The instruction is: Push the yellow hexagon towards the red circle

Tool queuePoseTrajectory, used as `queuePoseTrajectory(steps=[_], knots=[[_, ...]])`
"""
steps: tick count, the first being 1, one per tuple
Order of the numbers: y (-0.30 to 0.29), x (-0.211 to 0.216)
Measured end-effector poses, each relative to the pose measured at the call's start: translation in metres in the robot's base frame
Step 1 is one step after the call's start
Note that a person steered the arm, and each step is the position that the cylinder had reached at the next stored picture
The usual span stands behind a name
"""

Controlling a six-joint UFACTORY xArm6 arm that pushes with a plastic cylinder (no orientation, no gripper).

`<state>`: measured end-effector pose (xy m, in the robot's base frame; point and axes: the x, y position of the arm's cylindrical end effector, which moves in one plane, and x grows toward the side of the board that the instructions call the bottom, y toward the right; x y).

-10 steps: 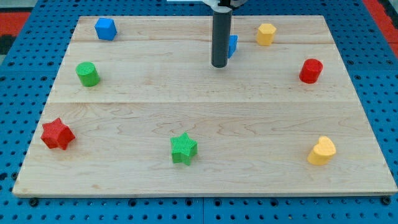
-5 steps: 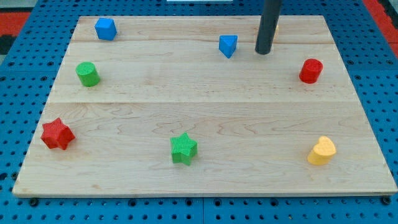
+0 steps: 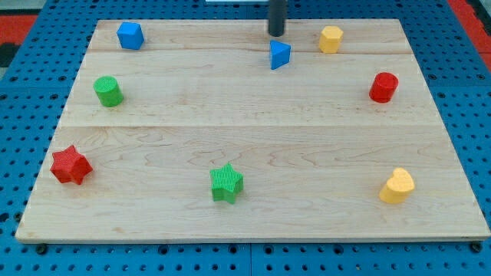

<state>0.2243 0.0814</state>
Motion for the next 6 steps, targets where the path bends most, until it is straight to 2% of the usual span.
queuePoseTrajectory(steps=[1, 2, 3, 4, 5, 6], knots=[[0.030, 0.051], [0.027, 0.059], [-0.002, 0.028], [0.028, -0.004], [0.077, 0.012], [0.100, 0.035]])
